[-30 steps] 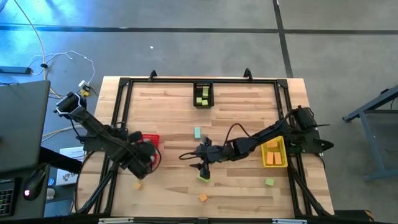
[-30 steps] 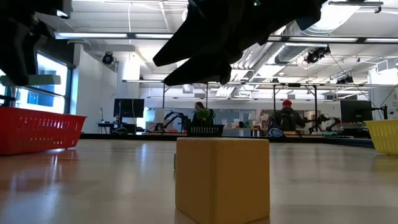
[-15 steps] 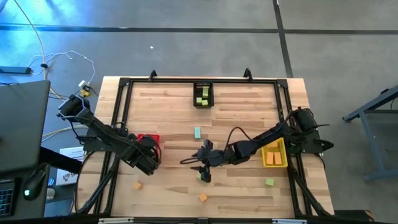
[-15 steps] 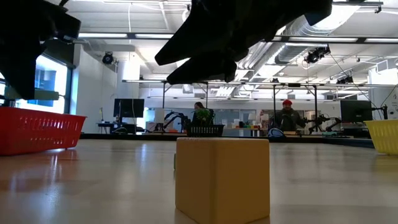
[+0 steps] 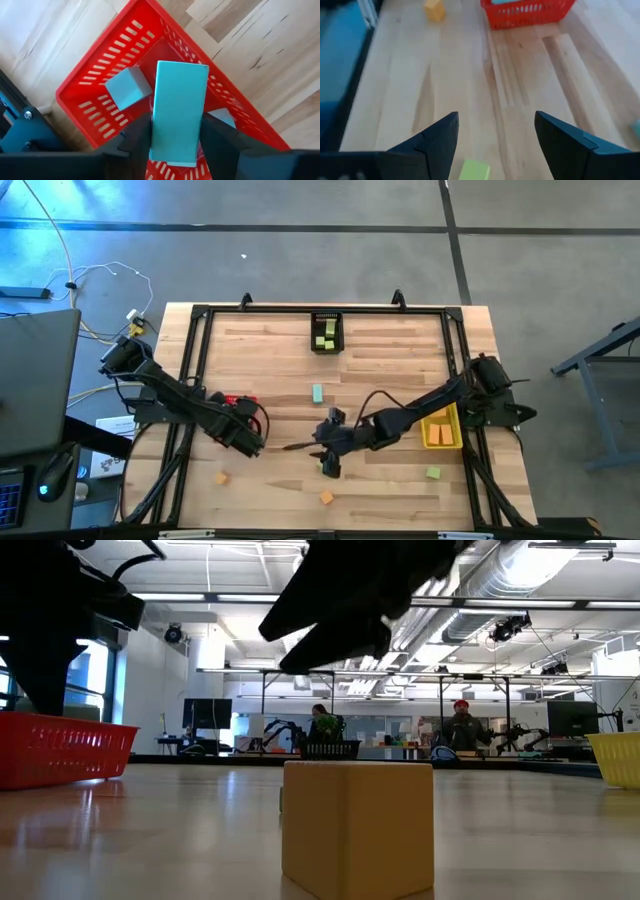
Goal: Sort & place blocks by color
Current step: Put the blue block into the red bin, then put the green block into the black bin
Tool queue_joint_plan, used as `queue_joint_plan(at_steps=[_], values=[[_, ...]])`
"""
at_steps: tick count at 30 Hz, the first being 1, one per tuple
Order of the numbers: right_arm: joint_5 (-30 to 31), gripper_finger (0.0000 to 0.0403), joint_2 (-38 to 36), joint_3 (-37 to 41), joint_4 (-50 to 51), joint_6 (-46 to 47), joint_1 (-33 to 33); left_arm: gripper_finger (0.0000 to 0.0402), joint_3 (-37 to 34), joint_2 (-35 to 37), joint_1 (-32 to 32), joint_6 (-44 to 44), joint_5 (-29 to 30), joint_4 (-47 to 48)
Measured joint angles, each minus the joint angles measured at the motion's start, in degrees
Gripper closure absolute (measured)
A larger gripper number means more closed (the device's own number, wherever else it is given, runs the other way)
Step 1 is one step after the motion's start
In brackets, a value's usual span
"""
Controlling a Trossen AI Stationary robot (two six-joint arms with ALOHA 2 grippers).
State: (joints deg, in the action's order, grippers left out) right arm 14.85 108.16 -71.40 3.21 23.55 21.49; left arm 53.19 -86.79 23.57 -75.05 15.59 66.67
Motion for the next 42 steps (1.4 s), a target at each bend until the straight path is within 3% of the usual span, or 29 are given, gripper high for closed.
queue_joint_plan(at_steps=[6,11,24,42], values=[[3.92,0.0155,0.00,-8.80,14.77,0.96,1.24,0.0222,0.00,0.00,0.02,1.75,0.02,0.99],[3.83,0.0155,0.00,-10.00,18.37,4.64,1.60,0.0200,0.00,0.00,0.02,0.45,-0.50,4.43],[3.65,0.0155,3.15,-10.00,19.25,12.22,4.88,0.0197,0.08,1.64,0.51,6.75,-0.79,4.71],[1.09,0.0155,10.61,-9.96,19.65,11.15,5.31,0.0197,2.34,8.42,0.44,10.32,4.79,3.37]])
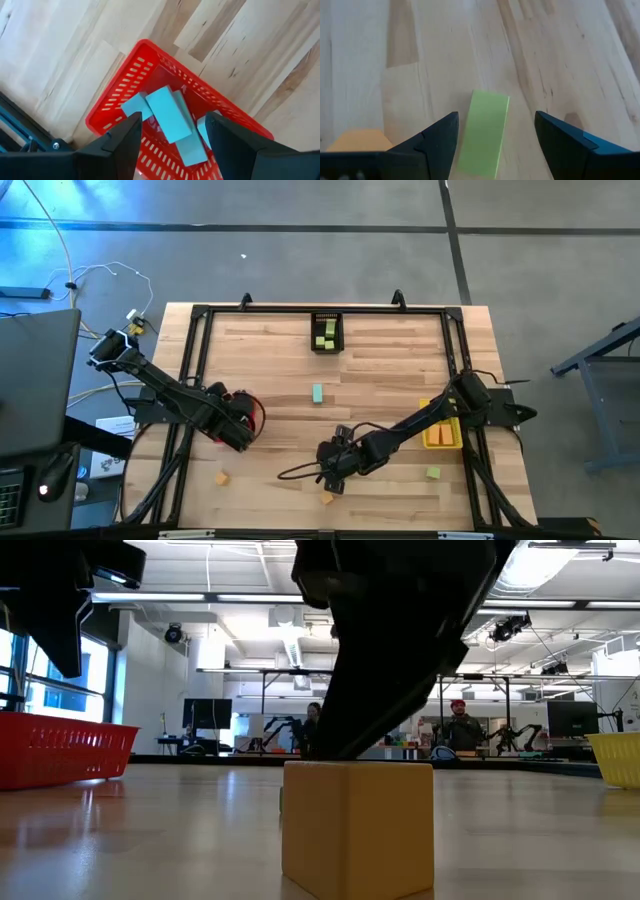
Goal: Sort & place blocks by color
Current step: Put the green block into the black bin
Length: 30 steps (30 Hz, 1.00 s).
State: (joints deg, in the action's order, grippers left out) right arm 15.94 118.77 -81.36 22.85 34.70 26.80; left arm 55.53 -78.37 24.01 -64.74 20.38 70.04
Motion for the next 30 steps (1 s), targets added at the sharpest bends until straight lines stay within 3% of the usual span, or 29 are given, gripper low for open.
queue_joint_plan(at_steps=[25,30], values=[[1.12,0.0155,3.07,0.00,2.45,7.59,1.23,0.0198,-0.02,0.07,0.03,0.69,-0.15,-0.21],[1.06,0.0192,3.38,-0.04,2.38,7.80,1.23,0.0197,-0.02,0.08,0.04,0.93,-0.20,-0.40]])
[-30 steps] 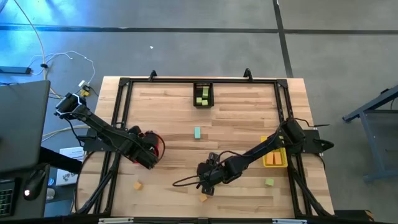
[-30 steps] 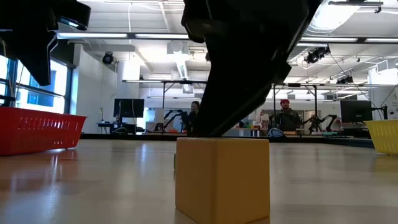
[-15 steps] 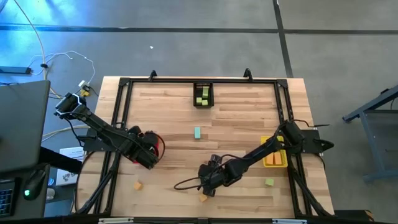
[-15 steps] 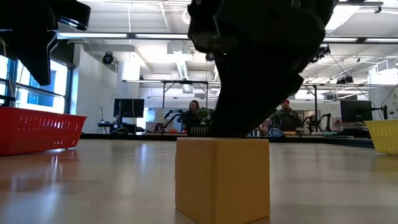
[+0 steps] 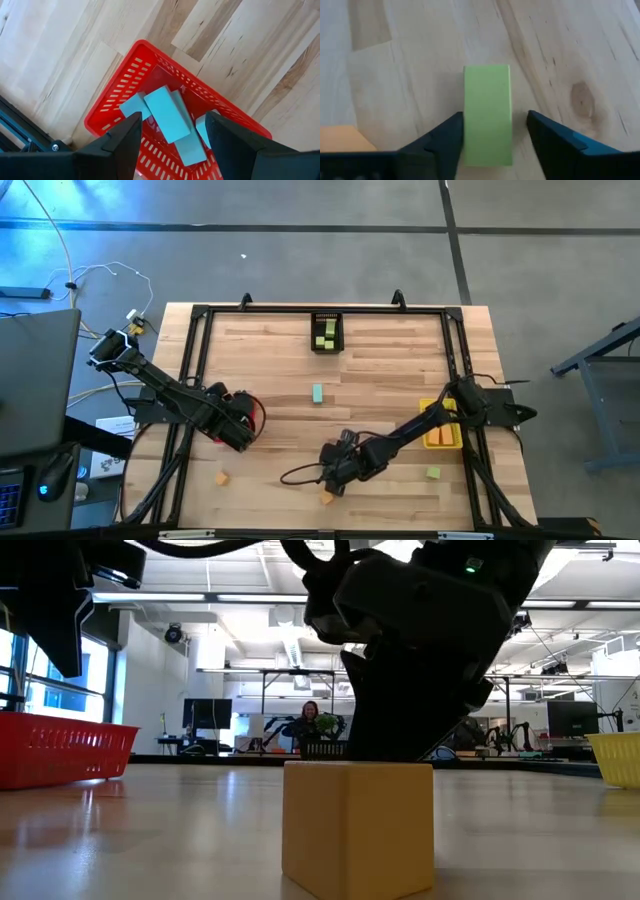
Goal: Sort & place blocks by color
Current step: Put the green block into the black bin
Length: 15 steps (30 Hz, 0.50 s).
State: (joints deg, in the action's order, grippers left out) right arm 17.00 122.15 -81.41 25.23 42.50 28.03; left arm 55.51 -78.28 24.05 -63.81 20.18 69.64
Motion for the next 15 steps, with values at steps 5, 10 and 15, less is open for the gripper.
queue_joint_plan(at_steps=[5,10,15], values=[[-0.84,0.0285,-0.05,-0.01,0.27,0.04,-0.52,0.0198,0.00,-0.02,-0.01,0.86,-0.02,-0.06],[-3.07,0.0306,-0.64,0.01,0.27,-0.36,-1.99,0.0197,0.00,-0.02,0.00,2.08,-0.02,-0.10],[-3.44,0.0306,-2.86,0.37,0.71,-2.47,-4.37,0.0199,-0.02,-0.02,-0.01,2.54,-0.02,-0.22]])
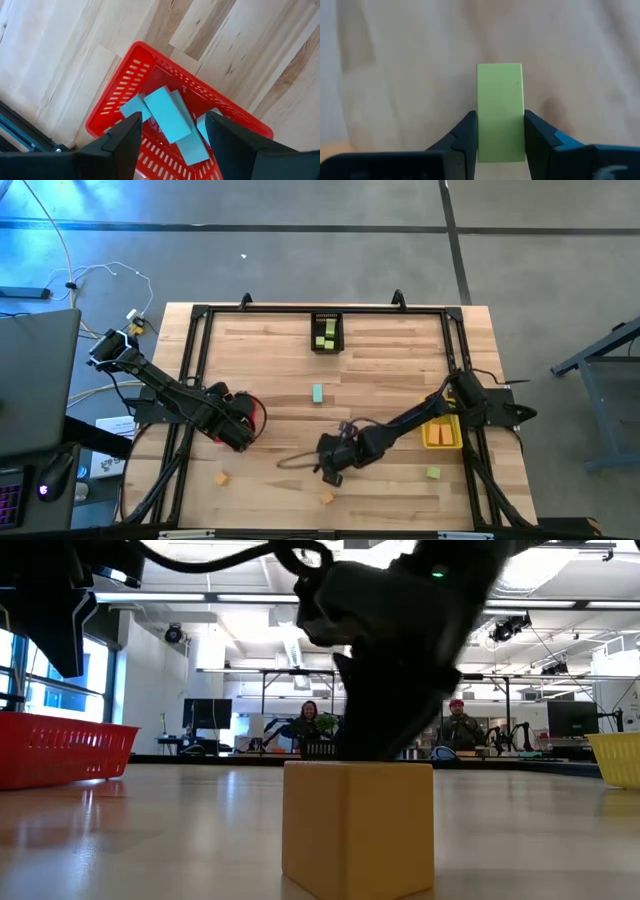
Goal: Sort & place blocks by color
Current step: Put the green block into the black bin
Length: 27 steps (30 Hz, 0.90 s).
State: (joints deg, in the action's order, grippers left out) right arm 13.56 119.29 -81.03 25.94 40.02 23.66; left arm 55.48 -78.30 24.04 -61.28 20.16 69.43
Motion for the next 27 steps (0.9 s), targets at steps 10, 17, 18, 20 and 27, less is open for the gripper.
queue_joint_plan(at_steps=[10,17,18,20,27], values=[[4.60,0.0306,-7.12,-0.13,-0.58,-8.60,-8.42,0.0199,0.00,0.00,0.02,1.33,0.00,-0.35],[10.33,0.0306,-10.31,-0.14,-0.54,-14.71,-17.27,0.0198,0.00,0.00,0.13,2.54,0.02,-0.37],[11.24,0.0306,-10.53,-0.17,-0.63,-15.65,-18.55,0.0198,0.00,0.00,0.13,2.55,0.02,-0.39],[12.81,0.0306,-10.65,-0.17,-0.56,-17.20,-20.98,0.0197,0.00,0.00,0.19,2.56,0.01,-0.37],[14.11,0.0306,-10.62,-0.17,-0.93,-18.94,-29.79,0.0197,0.00,0.00,1.94,3.14,0.07,-0.39]])
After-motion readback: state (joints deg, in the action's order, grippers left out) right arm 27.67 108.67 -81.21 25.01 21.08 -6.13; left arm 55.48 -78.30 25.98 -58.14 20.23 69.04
